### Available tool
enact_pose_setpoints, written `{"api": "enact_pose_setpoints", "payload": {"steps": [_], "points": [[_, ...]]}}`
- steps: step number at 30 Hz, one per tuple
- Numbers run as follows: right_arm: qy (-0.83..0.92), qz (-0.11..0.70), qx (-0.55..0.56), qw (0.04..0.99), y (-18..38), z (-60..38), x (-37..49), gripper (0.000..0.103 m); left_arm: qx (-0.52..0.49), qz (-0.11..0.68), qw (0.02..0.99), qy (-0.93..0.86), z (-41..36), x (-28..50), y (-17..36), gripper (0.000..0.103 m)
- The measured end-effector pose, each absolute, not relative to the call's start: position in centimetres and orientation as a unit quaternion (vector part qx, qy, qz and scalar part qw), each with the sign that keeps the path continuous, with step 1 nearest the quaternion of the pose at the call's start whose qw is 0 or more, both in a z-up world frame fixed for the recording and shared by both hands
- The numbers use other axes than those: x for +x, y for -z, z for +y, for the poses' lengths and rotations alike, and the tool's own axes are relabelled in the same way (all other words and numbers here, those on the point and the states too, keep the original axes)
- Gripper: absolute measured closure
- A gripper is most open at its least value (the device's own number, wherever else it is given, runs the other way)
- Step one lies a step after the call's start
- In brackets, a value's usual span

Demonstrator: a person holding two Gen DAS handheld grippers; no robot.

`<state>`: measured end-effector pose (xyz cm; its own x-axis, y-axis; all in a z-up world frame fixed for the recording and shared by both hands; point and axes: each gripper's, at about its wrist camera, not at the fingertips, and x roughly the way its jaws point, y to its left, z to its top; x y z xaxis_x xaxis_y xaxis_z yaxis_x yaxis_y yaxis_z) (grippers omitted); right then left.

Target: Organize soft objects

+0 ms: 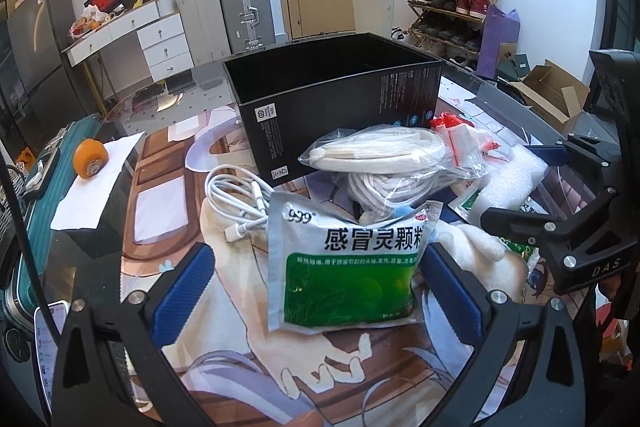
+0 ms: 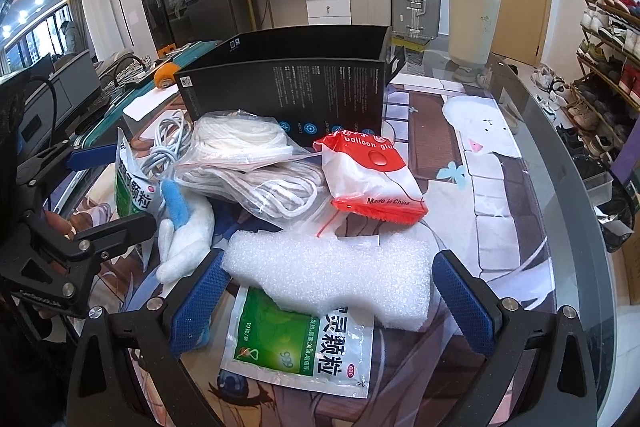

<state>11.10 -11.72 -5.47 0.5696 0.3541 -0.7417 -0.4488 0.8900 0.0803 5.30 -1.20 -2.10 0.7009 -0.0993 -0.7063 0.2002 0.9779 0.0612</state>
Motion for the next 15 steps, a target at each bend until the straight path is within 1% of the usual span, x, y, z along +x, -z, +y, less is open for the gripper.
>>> {"api": "enact_pose_setpoints", "payload": {"steps": [1,3,4,7,9,10,12,13,14,15], "points": [[-0.229,0.403,-0.058,0.884,5.43,-11.74,11.09,0.001,0.066,0.378,0.92,0.081,-1.2,5.35,2.12,0.0],[-0.231,0.4,-0.056,0.885,5.36,-11.81,11.05,0.007,0.066,0.383,0.918,0.078,-1.23,5.55,2.24,0.0],[-0.234,0.4,-0.055,0.884,5.32,-11.82,11.02,0.009,0.066,0.385,0.917,0.078,-1.23,5.58,2.31,0.0],[-0.239,0.4,-0.057,0.883,5.17,-11.75,10.84,0.01,0.062,0.386,0.917,0.076,-1.12,5.44,2.36,0.001],[-0.241,0.398,-0.059,0.883,5.09,-11.68,10.74,0.011,0.062,0.386,0.917,0.078,-1.07,5.38,2.36,0.004],[-0.241,0.398,-0.06,0.883,5.03,-11.63,10.7,0.011,0.061,0.387,0.917,0.08,-1.09,5.35,2.39,0.011],[-0.242,0.397,-0.06,0.883,4.94,-11.61,10.52,0.011,0.063,0.387,0.916,0.089,-1.27,5.16,2.45,0.018],[-0.242,0.398,-0.06,0.883,4.91,-11.59,10.5,0.011,0.066,0.389,0.914,0.094,-1.43,5.02,2.56,0.03],[-0.242,0.397,-0.061,0.883,4.87,-11.59,10.46,0.011,0.07,0.388,0.914,0.096,-1.55,4.89,2.61,0.044],[-0.241,0.395,-0.062,0.884,4.79,-11.59,10.37,0.011,0.075,0.385,0.914,0.106,-1.77,4.64,2.62,0.047]]}}
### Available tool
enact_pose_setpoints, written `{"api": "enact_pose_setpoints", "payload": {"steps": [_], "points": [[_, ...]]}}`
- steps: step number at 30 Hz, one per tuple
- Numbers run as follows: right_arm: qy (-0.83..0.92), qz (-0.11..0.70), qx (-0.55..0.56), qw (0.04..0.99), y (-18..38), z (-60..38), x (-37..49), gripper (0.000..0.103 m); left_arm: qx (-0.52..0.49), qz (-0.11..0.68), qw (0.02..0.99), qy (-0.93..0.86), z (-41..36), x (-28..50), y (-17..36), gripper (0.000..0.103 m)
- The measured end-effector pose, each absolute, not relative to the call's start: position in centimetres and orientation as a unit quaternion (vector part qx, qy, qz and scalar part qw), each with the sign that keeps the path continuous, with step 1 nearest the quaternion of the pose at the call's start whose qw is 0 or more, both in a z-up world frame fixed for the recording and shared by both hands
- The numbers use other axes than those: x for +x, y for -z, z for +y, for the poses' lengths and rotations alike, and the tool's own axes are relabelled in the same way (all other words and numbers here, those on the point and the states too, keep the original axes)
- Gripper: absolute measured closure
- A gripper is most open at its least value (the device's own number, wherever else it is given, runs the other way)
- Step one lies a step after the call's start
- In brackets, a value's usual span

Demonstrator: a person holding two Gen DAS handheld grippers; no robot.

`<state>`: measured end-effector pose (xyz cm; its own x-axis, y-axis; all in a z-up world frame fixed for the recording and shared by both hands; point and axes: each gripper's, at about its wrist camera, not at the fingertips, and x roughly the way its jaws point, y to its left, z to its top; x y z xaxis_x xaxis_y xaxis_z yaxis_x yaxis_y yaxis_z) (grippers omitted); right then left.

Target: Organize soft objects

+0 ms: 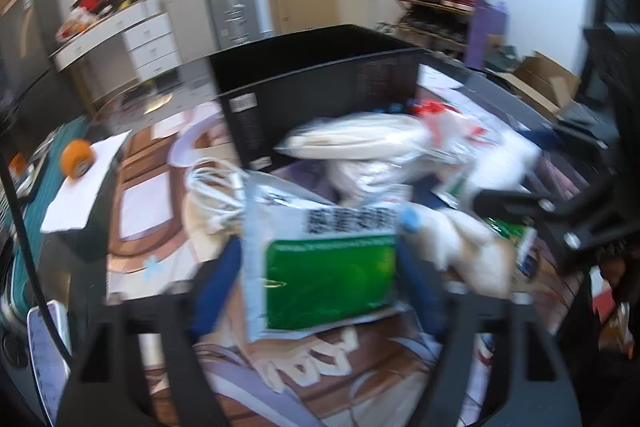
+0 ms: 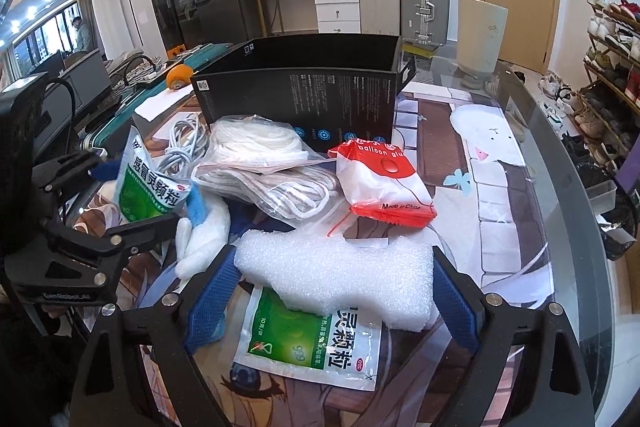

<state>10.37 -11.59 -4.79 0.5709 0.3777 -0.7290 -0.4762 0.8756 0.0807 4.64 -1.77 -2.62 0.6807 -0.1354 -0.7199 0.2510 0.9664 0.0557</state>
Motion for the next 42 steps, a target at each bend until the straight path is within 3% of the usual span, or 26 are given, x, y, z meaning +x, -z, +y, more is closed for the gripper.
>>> {"api": "enact_pose_setpoints", "payload": {"steps": [4,7,21,23,34,37,39,41,42], "points": [[-0.24,0.391,-0.064,0.886,4.5,-11.6,10.0,0.011,0.091,0.376,0.913,0.128,-2.5,3.7,2.5,0.062],[-0.24,0.386,-0.068,0.888,4.1,-11.5,9.6,0.011,0.073,0.378,0.912,0.139,-2.1,3.4,2.2,0.068],[-0.238,0.355,-0.066,0.902,1.7,-12.1,7.2,0.011,0.039,0.34,0.93,0.135,-1.2,1.7,-0.7,0.07],[-0.238,0.348,-0.066,0.904,1.3,-12.1,6.8,0.011,0.038,0.334,0.933,0.132,-0.9,1.6,-1.2,0.082],[-0.242,0.34,-0.07,0.906,0.6,-11.9,6.3,0.011,0.034,0.335,0.933,0.124,-0.3,1.7,-1.3,0.083],[-0.242,0.342,-0.07,0.905,0.7,-11.9,6.4,0.011,0.034,0.348,0.929,0.118,0.1,1.7,-0.7,0.078],[-0.244,0.343,-0.071,0.904,0.8,-11.8,6.4,0.011,0.034,0.352,0.929,0.111,0.4,1.5,-0.5,0.054],[-0.246,0.344,-0.071,0.903,0.9,-11.7,6.5,0.011,0.04,0.355,0.928,0.103,0.8,1.1,-0.2,0.022],[-0.246,0.345,-0.071,0.903,1.0,-11.7,6.5,0.011,0.045,0.353,0.93,0.097,1.0,0.8,-0.2,0.015]]}}
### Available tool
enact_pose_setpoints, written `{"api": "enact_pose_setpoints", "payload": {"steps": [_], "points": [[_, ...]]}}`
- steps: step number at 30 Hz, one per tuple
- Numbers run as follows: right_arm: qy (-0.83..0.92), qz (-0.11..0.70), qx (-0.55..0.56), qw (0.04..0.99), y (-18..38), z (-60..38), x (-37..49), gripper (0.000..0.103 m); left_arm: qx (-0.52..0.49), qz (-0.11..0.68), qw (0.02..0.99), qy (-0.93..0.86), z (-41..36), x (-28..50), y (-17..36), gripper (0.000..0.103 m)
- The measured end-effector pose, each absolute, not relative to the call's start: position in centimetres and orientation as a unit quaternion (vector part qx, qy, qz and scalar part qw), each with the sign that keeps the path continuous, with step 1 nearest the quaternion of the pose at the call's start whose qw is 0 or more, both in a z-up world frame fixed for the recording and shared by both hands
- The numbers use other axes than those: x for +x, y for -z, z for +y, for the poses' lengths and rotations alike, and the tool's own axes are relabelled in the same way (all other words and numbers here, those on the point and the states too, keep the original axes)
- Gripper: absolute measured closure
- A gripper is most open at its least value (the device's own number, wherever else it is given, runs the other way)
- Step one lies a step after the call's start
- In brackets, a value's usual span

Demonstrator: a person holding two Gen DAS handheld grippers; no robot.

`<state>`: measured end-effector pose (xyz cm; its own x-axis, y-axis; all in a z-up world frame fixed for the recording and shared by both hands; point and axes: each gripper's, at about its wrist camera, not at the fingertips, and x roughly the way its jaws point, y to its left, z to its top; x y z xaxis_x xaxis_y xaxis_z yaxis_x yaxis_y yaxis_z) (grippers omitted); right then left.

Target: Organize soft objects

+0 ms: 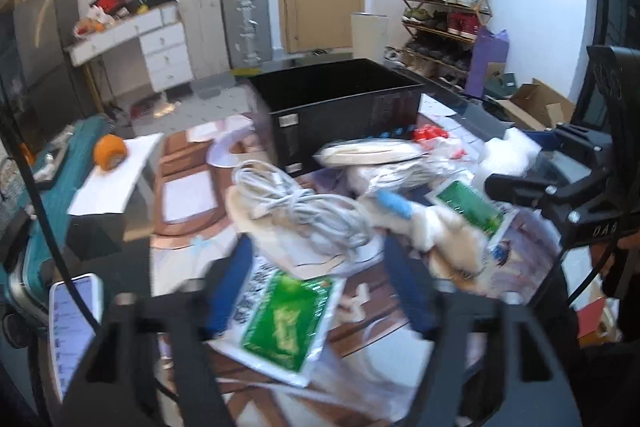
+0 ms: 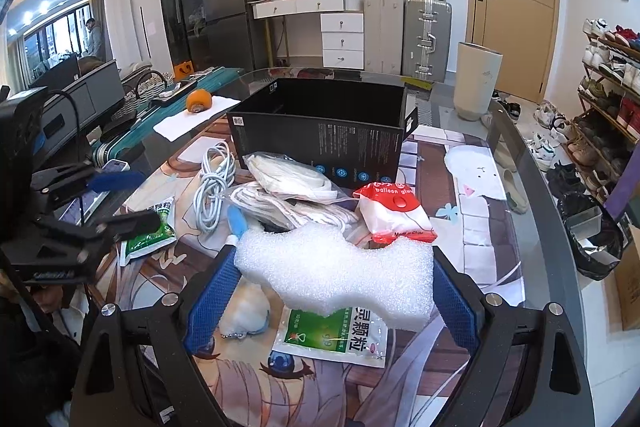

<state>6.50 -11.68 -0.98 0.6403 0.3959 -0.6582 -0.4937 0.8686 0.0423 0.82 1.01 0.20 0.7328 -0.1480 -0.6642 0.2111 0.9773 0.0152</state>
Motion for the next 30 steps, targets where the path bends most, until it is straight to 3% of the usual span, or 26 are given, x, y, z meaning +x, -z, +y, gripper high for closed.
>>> {"api": "enact_pose_setpoints", "payload": {"steps": [1,2,12,13,15,16,19,30], "points": [[-0.247,0.346,-0.07,0.902,1.0,-11.7,6.6,0.011,0.05,0.349,0.931,0.092,1.1,0.6,-0.1,0.006],[-0.248,0.347,-0.069,0.902,1.1,-11.7,6.6,0.011,0.055,0.35,0.931,0.089,1.3,0.4,0.0,0.004],[-0.248,0.359,-0.067,0.898,2.0,-11.7,7.3,0.011,0.058,0.406,0.909,0.072,3.2,1.7,3.0,0.006],[-0.248,0.359,-0.067,0.897,2.0,-11.7,7.3,0.011,0.054,0.417,0.905,0.07,3.3,2.0,3.5,0.009],[-0.248,0.359,-0.067,0.897,2.1,-11.7,7.3,0.011,0.041,0.421,0.903,0.073,3.5,2.2,4.0,0.026],[-0.248,0.36,-0.067,0.897,2.1,-11.7,7.4,0.011,0.027,0.421,0.903,0.078,3.7,2.2,4.0,0.046],[-0.25,0.359,-0.067,0.897,2.1,-11.6,7.4,0.011,0.034,0.412,0.907,0.082,3.5,2.0,3.6,0.057],[-0.254,0.343,-0.064,0.902,1.3,-11.5,6.8,0.011,0.012,0.373,0.923,0.09,3.1,1.2,1.0,0.062]]}}
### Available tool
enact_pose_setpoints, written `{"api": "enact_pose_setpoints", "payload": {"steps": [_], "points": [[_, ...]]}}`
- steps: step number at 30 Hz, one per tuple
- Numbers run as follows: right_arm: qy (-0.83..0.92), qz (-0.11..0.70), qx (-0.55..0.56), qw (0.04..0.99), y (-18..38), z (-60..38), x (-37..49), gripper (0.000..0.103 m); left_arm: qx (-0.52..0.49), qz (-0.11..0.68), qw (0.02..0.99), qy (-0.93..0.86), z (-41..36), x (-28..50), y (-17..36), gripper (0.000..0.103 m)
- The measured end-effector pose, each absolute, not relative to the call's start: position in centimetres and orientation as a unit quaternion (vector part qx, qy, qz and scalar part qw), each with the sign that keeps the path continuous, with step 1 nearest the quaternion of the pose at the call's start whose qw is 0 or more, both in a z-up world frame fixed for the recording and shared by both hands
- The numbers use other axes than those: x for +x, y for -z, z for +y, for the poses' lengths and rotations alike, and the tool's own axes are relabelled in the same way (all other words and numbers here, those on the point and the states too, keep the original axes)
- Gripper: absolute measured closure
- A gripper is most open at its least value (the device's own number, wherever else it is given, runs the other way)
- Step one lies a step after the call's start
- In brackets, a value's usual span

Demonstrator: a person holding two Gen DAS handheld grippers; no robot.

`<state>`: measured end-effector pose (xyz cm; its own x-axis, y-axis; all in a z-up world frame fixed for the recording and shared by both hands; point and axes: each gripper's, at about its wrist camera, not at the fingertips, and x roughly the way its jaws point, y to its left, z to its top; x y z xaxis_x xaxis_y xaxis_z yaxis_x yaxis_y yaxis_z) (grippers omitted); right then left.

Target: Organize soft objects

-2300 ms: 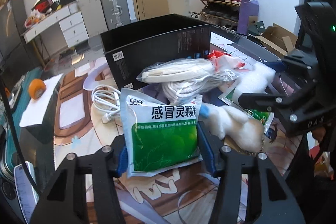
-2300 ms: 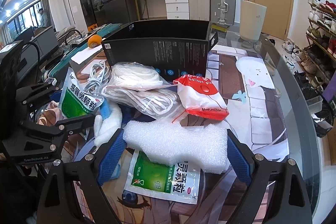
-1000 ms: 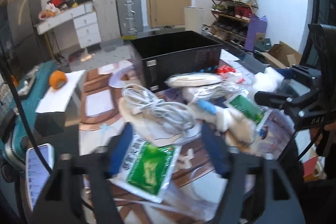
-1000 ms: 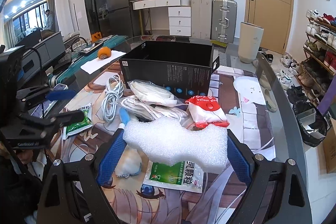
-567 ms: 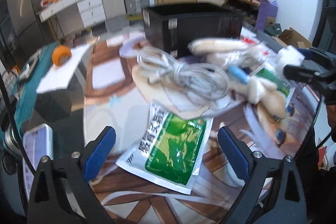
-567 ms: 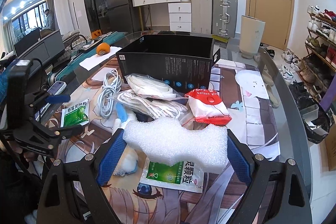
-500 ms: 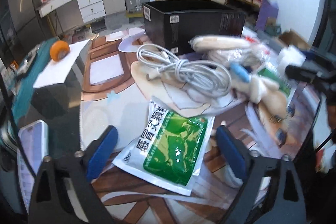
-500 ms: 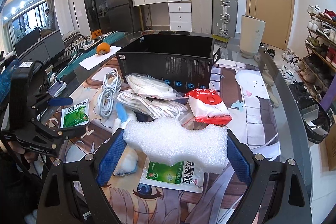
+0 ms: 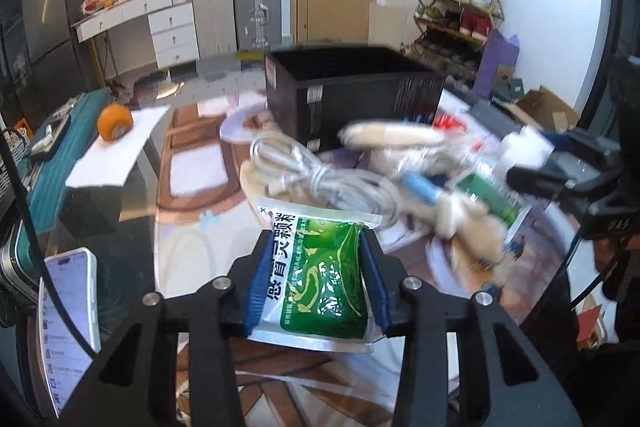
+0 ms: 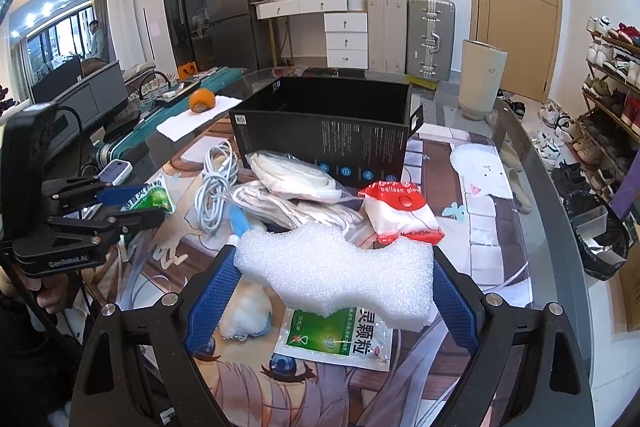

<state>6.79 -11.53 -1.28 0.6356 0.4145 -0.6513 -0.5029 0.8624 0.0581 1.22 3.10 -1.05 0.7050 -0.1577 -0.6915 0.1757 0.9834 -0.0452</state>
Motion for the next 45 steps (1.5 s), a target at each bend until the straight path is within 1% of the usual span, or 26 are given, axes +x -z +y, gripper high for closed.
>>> {"api": "enact_pose_setpoints", "payload": {"steps": [8,16,30,45], "points": [[-0.261,0.32,-0.063,0.909,-0.2,-11.2,7.2,0.011,-0.007,0.33,0.939,0.096,2.4,1.7,-2.0,0.062],[-0.266,0.309,-0.072,0.91,-1.3,-10.5,7.9,0.011,-0.024,0.312,0.945,0.092,2.2,3.3,-3.2,0.062],[-0.275,0.289,-0.08,0.914,-3.4,-9.5,11.2,0.011,-0.035,0.3,0.949,0.093,1.5,7.0,-4.4,0.062],[-0.284,0.287,-0.094,0.91,-3.9,-8.2,16.7,0.011,-0.033,0.298,0.949,0.096,0.5,11.6,-5.0,0.062]]}}
